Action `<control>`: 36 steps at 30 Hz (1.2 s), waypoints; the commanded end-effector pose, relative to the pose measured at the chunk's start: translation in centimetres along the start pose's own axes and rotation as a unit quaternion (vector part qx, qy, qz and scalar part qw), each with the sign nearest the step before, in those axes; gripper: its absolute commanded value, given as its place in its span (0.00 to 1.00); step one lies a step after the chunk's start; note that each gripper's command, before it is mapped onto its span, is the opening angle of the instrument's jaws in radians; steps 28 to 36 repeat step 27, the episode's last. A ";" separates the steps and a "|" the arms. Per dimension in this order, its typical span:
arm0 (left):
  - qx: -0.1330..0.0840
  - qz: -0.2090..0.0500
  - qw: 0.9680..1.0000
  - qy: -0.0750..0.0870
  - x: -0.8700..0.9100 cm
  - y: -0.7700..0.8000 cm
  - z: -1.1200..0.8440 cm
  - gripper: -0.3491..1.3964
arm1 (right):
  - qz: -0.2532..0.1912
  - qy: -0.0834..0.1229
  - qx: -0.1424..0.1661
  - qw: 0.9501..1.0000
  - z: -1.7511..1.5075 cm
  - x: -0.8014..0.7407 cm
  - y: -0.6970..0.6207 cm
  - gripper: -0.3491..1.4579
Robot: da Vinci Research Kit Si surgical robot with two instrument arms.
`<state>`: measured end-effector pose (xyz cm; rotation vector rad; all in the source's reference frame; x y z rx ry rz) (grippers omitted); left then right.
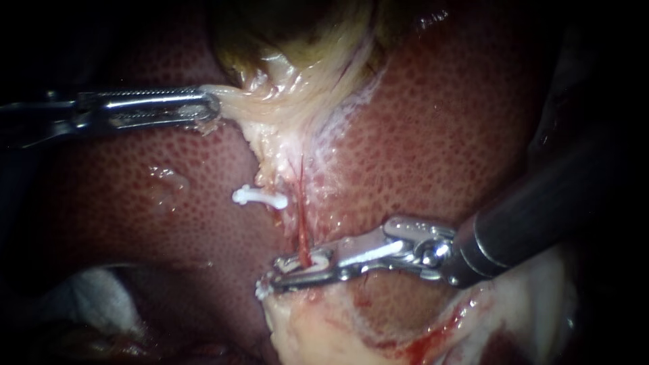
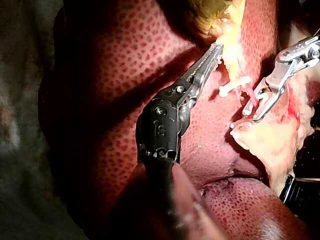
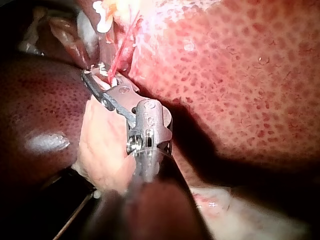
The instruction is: Clipping first clip right tube
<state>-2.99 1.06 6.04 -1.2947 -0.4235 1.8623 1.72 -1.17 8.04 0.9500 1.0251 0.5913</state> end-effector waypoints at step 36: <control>0.000 0.000 1.000 0.000 0.00 0.00 0.01 0.00 | 0.026 -0.007 -0.010 1.000 -0.06 -0.03 0.01 0.00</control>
